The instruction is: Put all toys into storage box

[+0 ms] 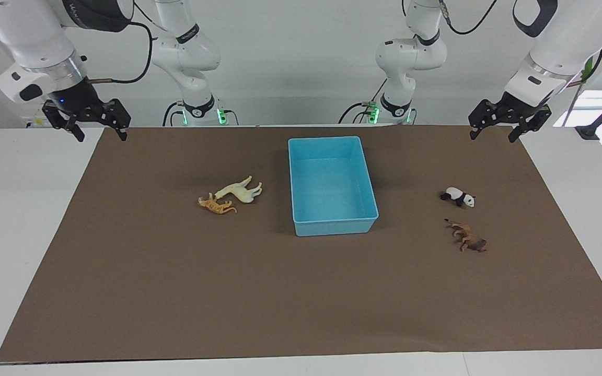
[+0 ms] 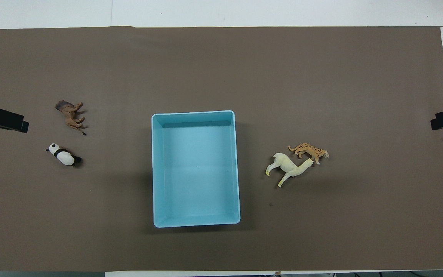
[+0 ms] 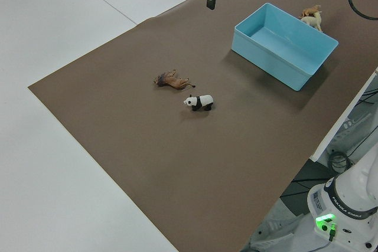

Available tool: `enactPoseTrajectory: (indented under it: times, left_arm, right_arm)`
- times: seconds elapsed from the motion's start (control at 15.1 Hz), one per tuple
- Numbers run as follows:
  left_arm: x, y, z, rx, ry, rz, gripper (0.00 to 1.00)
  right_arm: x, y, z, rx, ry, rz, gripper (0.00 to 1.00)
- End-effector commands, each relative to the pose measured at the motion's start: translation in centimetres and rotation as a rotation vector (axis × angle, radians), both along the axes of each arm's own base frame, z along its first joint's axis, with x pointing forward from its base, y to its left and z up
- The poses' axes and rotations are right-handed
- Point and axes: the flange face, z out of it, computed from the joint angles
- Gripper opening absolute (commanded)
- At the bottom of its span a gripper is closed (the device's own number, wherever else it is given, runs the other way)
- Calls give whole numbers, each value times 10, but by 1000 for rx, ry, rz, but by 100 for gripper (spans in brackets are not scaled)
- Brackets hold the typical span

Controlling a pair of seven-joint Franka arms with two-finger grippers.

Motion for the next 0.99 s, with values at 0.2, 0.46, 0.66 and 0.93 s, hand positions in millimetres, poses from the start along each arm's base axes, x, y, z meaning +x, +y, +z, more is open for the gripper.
enactPoseTrajectory:
  times: [0.2, 0.46, 0.66, 0.93]
  left_arm:
    - [4, 2, -1, -4, 0, -18, 100]
    - [9, 3, -3, -3, -6, -9, 100]
    - [-4, 31, -1, 9, -5, 81, 100]
    - [-23, 63, -57, 47, -118, 136, 100]
  right_arm:
    - [-5, -6, 2, 16, 13, 9, 100]
    - [-5, 6, 3, 15, 15, 38, 100]
    - [-5, 23, -2, 16, 17, 107, 100]
    - [-9, 59, -47, 14, 1, 235, 100]
